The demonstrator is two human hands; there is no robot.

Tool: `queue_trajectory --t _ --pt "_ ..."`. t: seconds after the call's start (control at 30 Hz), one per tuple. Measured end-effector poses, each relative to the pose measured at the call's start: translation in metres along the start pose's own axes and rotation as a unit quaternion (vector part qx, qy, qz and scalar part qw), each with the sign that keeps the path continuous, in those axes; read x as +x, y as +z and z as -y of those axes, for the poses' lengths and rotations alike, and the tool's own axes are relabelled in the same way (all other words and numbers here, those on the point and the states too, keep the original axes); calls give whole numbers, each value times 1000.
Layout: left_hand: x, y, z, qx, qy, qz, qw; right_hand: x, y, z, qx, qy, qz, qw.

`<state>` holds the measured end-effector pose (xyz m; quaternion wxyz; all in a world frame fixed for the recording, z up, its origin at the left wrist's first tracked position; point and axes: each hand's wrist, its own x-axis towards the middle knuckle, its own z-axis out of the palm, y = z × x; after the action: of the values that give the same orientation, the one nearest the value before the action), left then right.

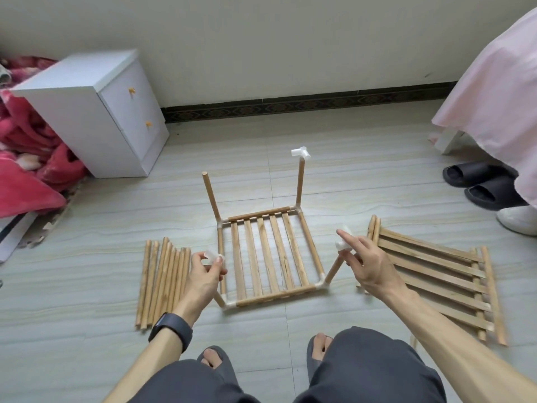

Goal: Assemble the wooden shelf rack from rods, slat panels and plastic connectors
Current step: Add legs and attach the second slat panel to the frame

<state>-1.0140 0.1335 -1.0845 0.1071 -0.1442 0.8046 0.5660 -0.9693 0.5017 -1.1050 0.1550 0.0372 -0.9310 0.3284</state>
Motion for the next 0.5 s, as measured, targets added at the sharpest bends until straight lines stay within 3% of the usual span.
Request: queue_trajectory --t 0.23,0.5 --pt "3 3 1 -3 -32 15 999 13 -8 0 -120 -75 -66 988" --pt "-3 9 -6 -34 -43 27 998 13 -6 12 -177 6 -96 980"
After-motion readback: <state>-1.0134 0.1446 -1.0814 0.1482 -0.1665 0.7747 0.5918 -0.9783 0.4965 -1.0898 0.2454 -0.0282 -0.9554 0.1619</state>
